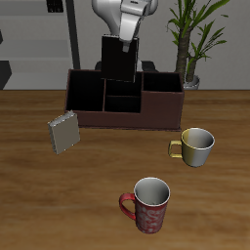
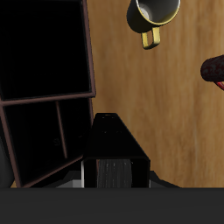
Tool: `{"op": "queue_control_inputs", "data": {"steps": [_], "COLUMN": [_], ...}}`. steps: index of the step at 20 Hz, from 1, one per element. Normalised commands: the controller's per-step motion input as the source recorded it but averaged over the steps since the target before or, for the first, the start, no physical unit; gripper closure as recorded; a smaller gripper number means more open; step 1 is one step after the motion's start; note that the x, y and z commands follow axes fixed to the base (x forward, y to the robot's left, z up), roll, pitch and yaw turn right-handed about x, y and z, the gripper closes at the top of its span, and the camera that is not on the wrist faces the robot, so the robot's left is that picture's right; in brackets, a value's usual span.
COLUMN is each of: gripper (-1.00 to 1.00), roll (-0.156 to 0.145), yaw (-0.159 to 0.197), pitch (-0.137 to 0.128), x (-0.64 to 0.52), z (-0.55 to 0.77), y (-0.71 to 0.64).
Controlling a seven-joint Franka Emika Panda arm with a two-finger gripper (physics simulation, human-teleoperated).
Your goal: Place the black book into the back desk caddy's front compartment
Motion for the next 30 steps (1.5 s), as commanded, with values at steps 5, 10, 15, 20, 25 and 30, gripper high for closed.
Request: {"op": "queue_control_inputs", "data": {"steps": [5, 10, 15, 20, 25, 30], "gripper": [1.00, 1.00, 1.00, 1.00, 1.00, 1.00], "roll": [0.035, 0.038, 0.013, 0.003, -0.028, -0.031], "yaw": [0.065, 0.019, 0.013, 0.031, -0.006, -0.006], "pitch": [0.023, 0.050, 0.025, 0.028, 0.013, -0.031], "x": [-0.05, -0.13, -0.09, -0.12, -0.12, 0.00], "z": [-0.21, -0.22, -0.14, -0.15, -0.06, 0.10], "y": [0.13, 0.18, 0.04, -0.03, -0.18, -0.16]}}
